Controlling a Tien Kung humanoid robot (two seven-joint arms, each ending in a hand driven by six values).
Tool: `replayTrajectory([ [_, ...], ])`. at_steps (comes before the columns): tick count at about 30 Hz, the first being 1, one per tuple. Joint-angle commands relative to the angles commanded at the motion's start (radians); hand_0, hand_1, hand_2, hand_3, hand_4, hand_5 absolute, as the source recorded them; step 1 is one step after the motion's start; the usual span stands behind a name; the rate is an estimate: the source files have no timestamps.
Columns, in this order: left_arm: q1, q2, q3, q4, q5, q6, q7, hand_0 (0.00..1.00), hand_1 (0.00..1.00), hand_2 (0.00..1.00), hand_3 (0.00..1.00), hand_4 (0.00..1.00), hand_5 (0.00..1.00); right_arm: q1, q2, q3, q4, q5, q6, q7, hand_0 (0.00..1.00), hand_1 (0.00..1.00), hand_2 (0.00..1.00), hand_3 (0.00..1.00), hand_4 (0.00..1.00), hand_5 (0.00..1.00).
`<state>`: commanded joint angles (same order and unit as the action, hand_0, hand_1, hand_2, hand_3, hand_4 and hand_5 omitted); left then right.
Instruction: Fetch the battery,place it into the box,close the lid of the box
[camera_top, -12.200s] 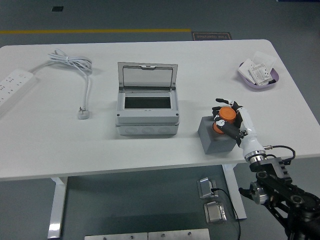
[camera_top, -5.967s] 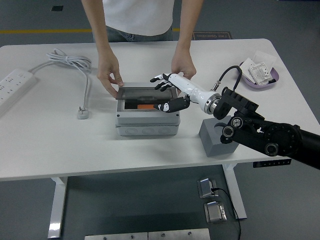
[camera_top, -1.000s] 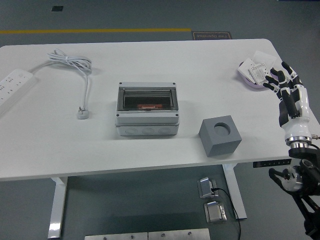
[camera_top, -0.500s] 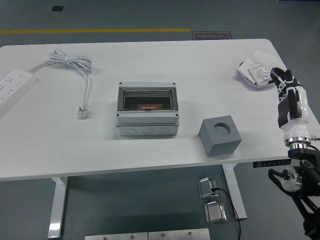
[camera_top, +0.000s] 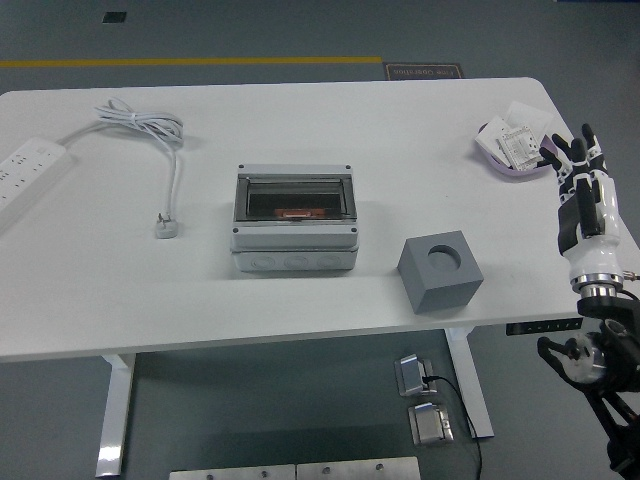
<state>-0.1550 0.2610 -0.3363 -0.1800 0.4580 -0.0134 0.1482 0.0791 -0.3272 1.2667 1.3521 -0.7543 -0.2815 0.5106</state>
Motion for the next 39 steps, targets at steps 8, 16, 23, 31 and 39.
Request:
replayTrajectory([
  [8, -0.001, 0.000, -0.002, 0.000, 0.002, 0.000, -0.001, 0.571, 0.686, 0.553, 0.594, 0.491, 0.160, -0.003, -0.002, 0.018, -0.001, -0.023, 0.020, -0.025, 0.998, 0.889, 0.945, 0.882, 0.946, 0.731],
  [16, -0.001, 0.000, -0.002, 0.000, 0.001, 0.001, -0.002, 0.573, 0.686, 0.553, 0.595, 0.491, 0.160, -0.005, 0.000, 0.030, 0.003, -0.030, 0.015, -0.028, 0.985, 0.898, 0.949, 0.966, 0.959, 0.778],
  [23, -0.003, 0.003, 0.000, 0.000, 0.000, 0.001, -0.002, 0.574, 0.686, 0.553, 0.596, 0.491, 0.160, -0.002, -0.002, 0.032, 0.010, -0.047, -0.014, -0.009, 0.987, 0.870, 0.907, 0.984, 0.953, 0.788],
  [31, -0.007, 0.007, 0.003, 0.000, -0.001, 0.000, -0.003, 0.575, 0.686, 0.553, 0.596, 0.491, 0.161, 0.001, -0.003, 0.032, 0.011, -0.050, -0.025, -0.002, 0.995, 0.903, 0.919, 0.807, 0.948, 0.786],
  [39, -0.007, 0.011, 0.000, 0.000, 0.006, 0.000, -0.002, 0.575, 0.686, 0.554, 0.597, 0.491, 0.161, -0.003, 0.000, 0.035, 0.000, -0.016, -0.016, 0.001, 0.998, 0.909, 0.929, 0.750, 0.964, 0.812],
])
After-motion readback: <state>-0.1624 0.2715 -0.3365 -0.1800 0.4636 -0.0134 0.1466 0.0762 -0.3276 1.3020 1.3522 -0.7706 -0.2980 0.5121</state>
